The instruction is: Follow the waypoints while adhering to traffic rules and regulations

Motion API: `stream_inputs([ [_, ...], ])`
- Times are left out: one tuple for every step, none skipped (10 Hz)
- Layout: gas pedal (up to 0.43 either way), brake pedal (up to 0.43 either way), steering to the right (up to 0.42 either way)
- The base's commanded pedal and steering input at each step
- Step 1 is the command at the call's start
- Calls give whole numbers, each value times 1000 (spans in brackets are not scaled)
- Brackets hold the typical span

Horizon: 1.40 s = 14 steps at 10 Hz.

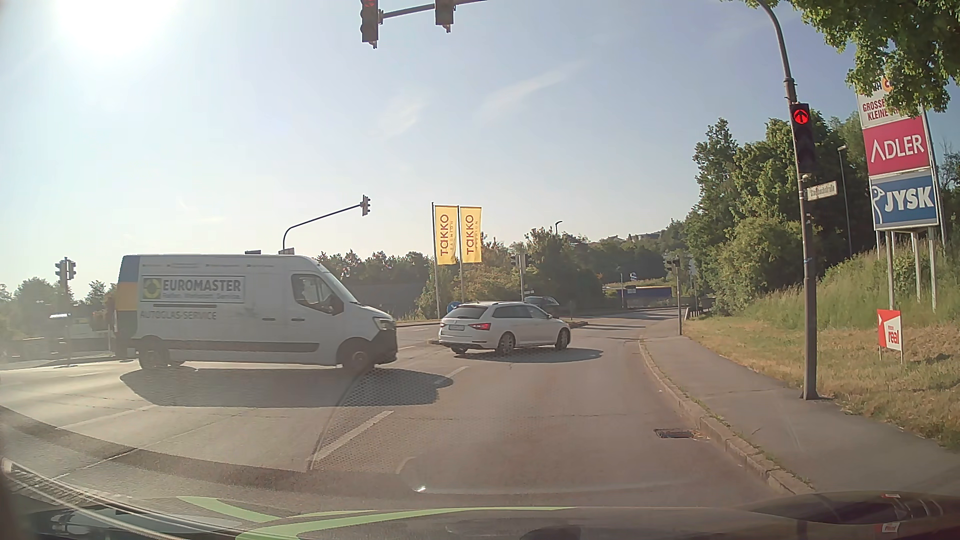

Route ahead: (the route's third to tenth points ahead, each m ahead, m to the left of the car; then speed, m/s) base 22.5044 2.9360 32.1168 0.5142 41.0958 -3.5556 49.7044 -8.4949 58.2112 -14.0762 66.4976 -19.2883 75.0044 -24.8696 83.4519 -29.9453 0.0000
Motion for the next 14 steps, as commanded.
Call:
stream_inputs([
  [0, 317, 44],
  [0, 317, 44],
  [0, 317, 44],
  [0, 317, 44],
  [0, 311, 44],
  [0, 311, 44],
  [0, 317, 44],
  [0, 311, 44],
  [0, 317, 44],
  [0, 311, 44],
  [0, 311, 44],
  [0, 311, 44],
  [0, 317, 44],
  [0, 317, 44],
])
